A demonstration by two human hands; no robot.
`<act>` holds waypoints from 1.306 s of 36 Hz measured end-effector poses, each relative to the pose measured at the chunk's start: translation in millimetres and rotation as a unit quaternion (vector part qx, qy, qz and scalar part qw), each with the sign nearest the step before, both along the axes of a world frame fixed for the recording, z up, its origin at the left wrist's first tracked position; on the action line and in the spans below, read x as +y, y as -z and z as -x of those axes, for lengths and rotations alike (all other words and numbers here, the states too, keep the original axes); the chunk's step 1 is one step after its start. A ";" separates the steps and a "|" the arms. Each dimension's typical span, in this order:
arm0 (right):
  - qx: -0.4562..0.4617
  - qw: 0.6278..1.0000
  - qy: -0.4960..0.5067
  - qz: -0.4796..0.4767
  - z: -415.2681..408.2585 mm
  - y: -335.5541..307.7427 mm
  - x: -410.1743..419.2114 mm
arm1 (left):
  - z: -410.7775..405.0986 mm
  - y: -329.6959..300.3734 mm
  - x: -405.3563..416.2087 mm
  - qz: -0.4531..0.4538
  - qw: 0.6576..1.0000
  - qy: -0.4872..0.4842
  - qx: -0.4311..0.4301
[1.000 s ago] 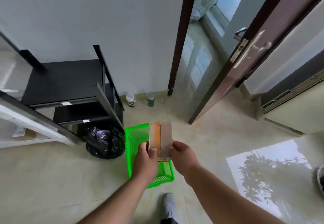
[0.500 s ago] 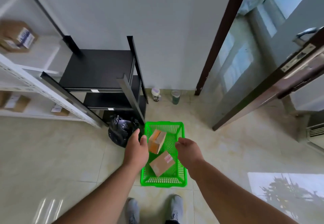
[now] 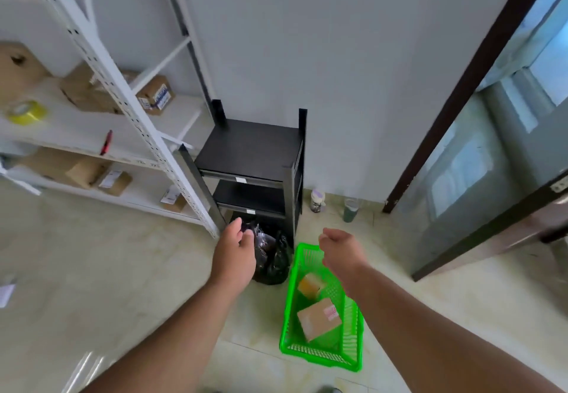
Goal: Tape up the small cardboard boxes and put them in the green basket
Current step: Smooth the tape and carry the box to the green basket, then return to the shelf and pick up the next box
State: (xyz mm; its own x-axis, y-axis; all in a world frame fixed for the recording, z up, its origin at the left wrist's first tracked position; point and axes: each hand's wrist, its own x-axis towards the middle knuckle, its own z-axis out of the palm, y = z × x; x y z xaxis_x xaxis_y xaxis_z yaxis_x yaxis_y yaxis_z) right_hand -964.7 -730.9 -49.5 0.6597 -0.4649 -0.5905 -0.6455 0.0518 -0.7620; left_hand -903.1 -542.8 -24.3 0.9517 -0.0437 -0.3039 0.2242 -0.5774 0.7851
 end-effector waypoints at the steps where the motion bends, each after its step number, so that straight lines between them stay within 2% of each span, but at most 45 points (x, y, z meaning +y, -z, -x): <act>1: -0.006 1.000 -0.009 0.001 -6.4 -6.9 14.1 | -4.4 -6.4 14.0 0.003 1.000 -0.007 -0.006; 7: -0.037 0.996 -0.073 0.037 -49.0 -51.0 112.8 | -31.0 -42.5 113.0 0.022 0.998 -0.044 -0.037; 11: -0.042 0.994 -0.098 -0.008 -72.7 -64.9 185.8 | -47.7 -61.7 177.9 0.032 0.996 -0.060 -0.061; 16: -0.092 0.986 -0.141 0.022 -102.4 -92.1 273.1 | -70.9 -72.6 259.6 0.054 0.992 -0.090 -0.066; 21: -0.082 0.980 -0.179 0.037 -126.6 -115.7 339.0 | -92.9 -79.3 323.9 0.061 0.988 -0.116 -0.080; 23: -0.097 0.977 -0.183 0.057 -139.1 -117.2 355.3 | -101.2 -79.7 340.7 0.063 0.987 -0.122 -0.081; 28: -0.054 0.974 -0.213 0.047 -172.0 -120.4 381.2 | -125.6 -79.9 367.0 0.081 0.984 -0.137 -0.081; 35: -0.073 0.973 -0.214 0.049 -234.9 -118.1 403.6 | -178.6 -76.4 385.4 0.072 0.985 -0.138 -0.081; 47: -0.066 0.979 -0.193 0.015 -386.7 -105.0 419.7 | -320.1 -77.0 397.7 0.047 0.988 -0.132 -0.071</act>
